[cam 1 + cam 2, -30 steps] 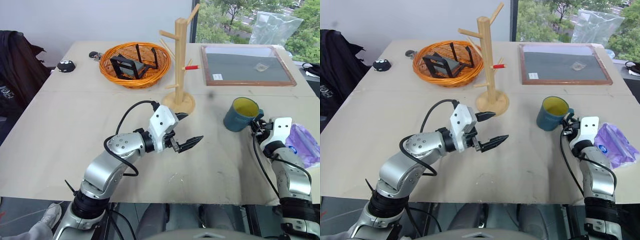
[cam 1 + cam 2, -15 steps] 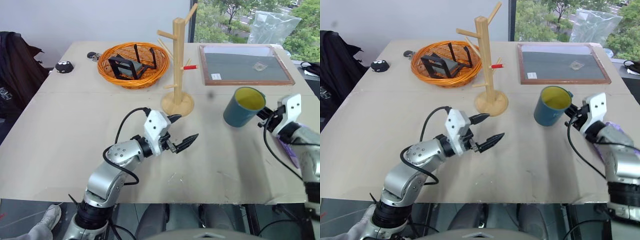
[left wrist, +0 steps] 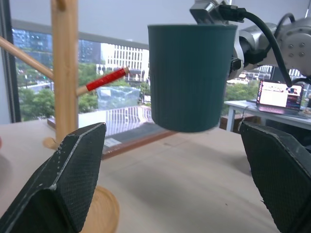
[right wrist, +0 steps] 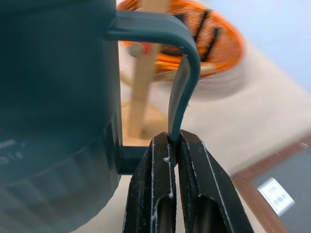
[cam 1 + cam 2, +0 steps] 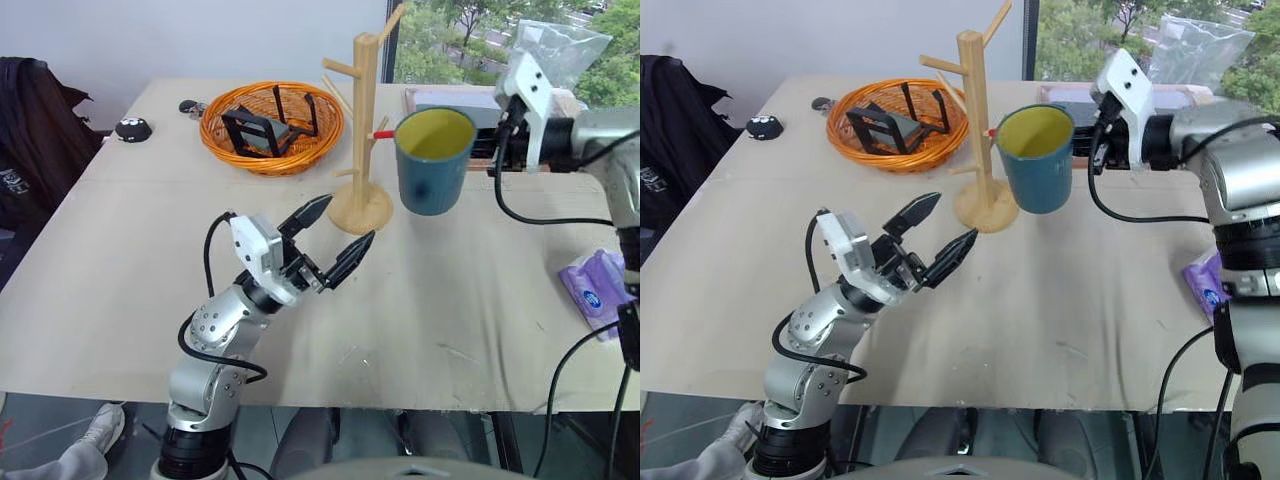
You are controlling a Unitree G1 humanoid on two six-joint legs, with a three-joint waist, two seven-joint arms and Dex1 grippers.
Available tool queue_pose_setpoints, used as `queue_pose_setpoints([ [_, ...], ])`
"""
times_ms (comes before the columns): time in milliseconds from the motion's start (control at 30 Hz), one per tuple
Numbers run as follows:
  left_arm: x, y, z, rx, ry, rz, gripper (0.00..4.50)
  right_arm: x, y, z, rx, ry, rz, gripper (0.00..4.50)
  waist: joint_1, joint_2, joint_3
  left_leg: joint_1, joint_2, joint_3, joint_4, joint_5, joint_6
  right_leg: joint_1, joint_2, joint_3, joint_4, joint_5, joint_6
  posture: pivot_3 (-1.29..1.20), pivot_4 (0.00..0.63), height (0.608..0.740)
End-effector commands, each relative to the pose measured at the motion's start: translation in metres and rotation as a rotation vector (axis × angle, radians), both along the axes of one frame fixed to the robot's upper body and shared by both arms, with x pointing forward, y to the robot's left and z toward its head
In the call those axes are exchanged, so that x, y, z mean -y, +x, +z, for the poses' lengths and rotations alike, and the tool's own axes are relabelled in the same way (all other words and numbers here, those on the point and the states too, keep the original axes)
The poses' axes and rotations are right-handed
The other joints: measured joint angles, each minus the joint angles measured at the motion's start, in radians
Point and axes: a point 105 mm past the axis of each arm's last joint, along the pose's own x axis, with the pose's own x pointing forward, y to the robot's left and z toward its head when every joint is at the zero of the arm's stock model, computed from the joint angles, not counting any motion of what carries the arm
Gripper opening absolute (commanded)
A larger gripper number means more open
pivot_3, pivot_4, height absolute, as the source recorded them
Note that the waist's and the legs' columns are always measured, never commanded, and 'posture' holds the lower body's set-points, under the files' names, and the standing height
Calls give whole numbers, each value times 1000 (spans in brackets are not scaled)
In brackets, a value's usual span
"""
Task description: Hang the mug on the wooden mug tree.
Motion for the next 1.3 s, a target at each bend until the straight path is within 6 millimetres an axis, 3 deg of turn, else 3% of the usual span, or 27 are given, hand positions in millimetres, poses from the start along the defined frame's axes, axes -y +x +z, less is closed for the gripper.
queue_pose_setpoints([
  [33, 0, -9, 9, 58, -13, 21, 4500, -12, 2, 13, 34, -66, 65, 33, -3, 0, 0, 0, 0, 0, 0, 0, 0, 0, 0, 0, 0, 0, 0, 0, 150, 740],
  [367, -7, -9, 8, 67, -18, 92, 4500, -42, 19, 20, 41, -127, 108, 33, -4, 0, 0, 0, -1, 0, 0, 0, 0, -1, 0, 0, 1, 0, 0, 0, 150, 740],
  [600, -7, -8, 8, 71, -20, 102, 4500, -51, 29, 25, 57, -135, 79, 33, -3, 0, 0, -12, -1, 0, 0, 1, -2, -15, 0, 1, 4, 0, 0, 0, 150, 740],
  [700, -7, -7, 8, 70, -20, 104, 4500, -51, 30, 28, 68, -129, 76, 851, -4, 0, 0, -12, -2, 0, 0, 1, -1, -15, -1, 1, 3, 0, 0, 0, 150, 740],
  [933, -6, -7, 6, 61, -21, 98, 4500, -42, 32, 37, 79, -95, 43, 4184, -5, 0, 0, -12, -3, 0, 0, 1, -2, -15, -1, 1, 4, 0, 0, 0, 150, 740],
  [967, -6, -8, 6, 58, -21, 95, 4500, -39, 31, 39, 79, -88, 38, 4393, -5, 0, 0, -12, -3, 0, 0, 1, -2, -15, -1, 1, 4, 0, 0, 0, 150, 740],
  [1167, -7, -8, 0, 8, 3, 85, 4500, -3, 22, 42, 28, 8, -11, 4393, -1, 0, 0, -13, -3, 0, 0, 1, -1, -15, -1, 1, 4, 0, 0, 0, 150, 740],
  [1233, -10, -11, -7, -30, 41, 71, 4500, 10, 11, 29, -12, 62, 11, 4393, -1, 0, 0, -13, -3, 0, -1, 1, -1, -15, -2, 1, 3, 0, 0, 0, 150, 740],
  [1300, -15, -14, -18, -73, 106, 55, 4500, 23, -9, 4, -44, 71, 63, 4393, 1, -4, -2, -13, -2, -2, -2, 1, -1, -15, -2, -1, 3, 0, 0, 0, 150, 740],
])
